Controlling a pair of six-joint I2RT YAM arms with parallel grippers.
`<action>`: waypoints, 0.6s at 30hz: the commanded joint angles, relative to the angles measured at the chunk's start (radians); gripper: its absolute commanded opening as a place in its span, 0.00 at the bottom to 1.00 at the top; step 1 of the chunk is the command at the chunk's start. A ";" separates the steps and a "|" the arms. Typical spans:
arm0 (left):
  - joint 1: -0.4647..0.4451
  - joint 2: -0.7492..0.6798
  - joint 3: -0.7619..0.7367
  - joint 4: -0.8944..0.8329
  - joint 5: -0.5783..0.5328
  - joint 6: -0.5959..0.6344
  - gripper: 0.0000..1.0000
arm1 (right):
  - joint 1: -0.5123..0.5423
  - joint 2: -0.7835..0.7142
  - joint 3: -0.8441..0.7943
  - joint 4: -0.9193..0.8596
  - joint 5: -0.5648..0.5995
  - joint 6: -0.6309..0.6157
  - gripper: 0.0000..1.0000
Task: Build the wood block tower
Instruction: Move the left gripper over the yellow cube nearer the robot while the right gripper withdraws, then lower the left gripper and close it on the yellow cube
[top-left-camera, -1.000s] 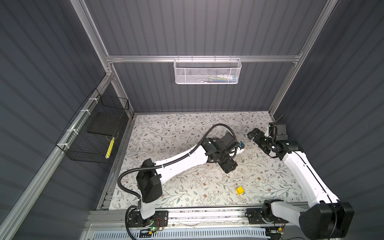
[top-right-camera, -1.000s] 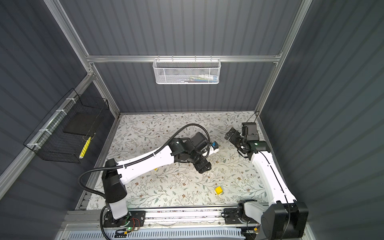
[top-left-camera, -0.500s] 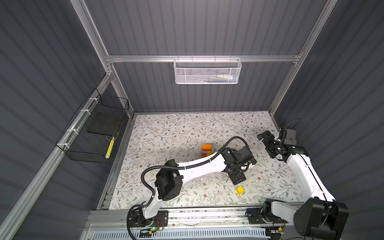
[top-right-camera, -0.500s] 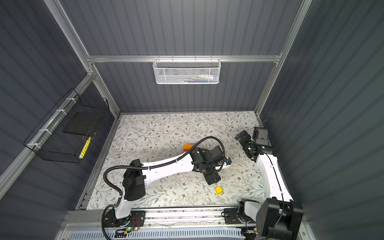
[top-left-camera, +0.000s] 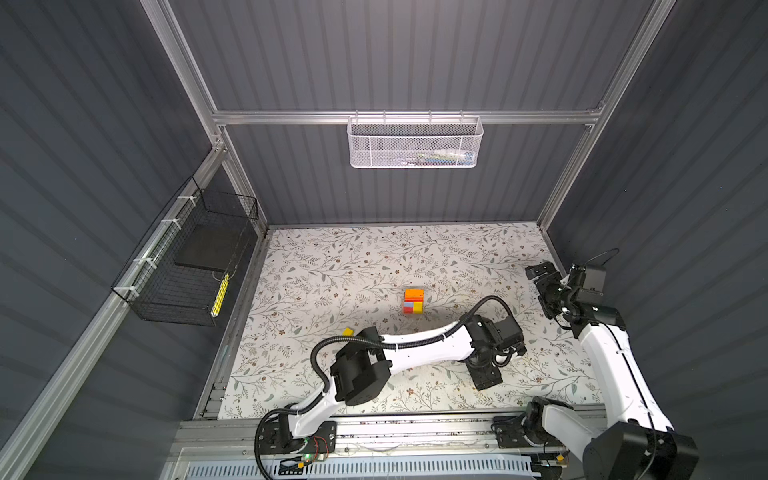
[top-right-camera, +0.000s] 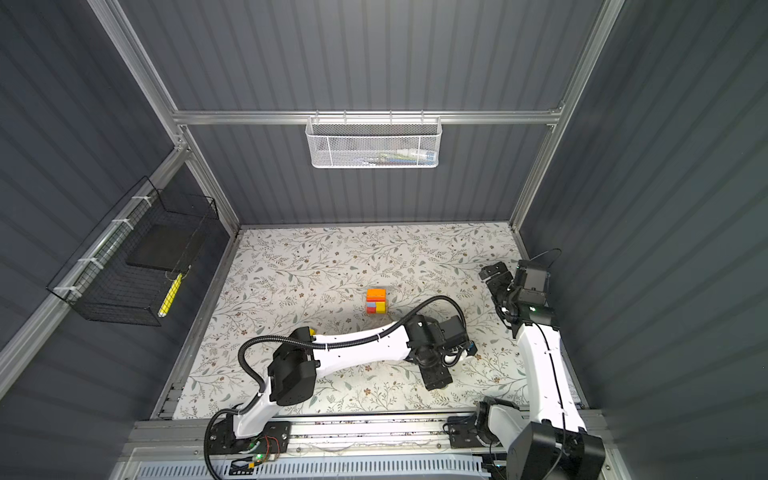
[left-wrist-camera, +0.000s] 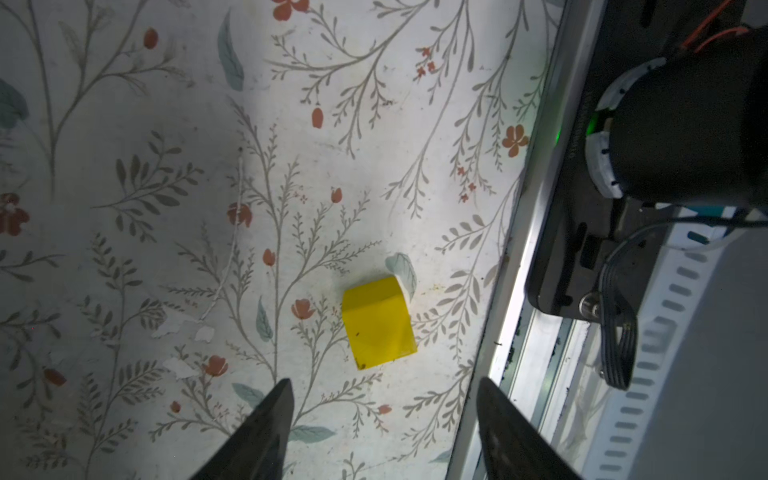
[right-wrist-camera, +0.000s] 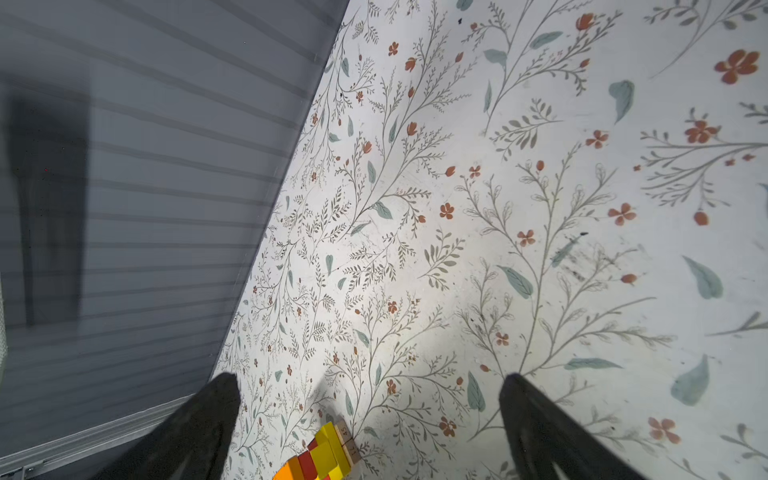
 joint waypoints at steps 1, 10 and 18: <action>-0.009 0.039 0.044 -0.053 0.023 -0.004 0.67 | -0.006 -0.019 -0.021 0.035 0.014 0.028 0.99; -0.017 0.088 0.070 -0.089 0.005 -0.032 0.61 | -0.011 -0.078 -0.074 0.039 0.052 0.021 0.99; -0.019 0.138 0.119 -0.103 -0.036 -0.076 0.56 | -0.018 -0.108 -0.094 0.034 0.060 0.008 0.99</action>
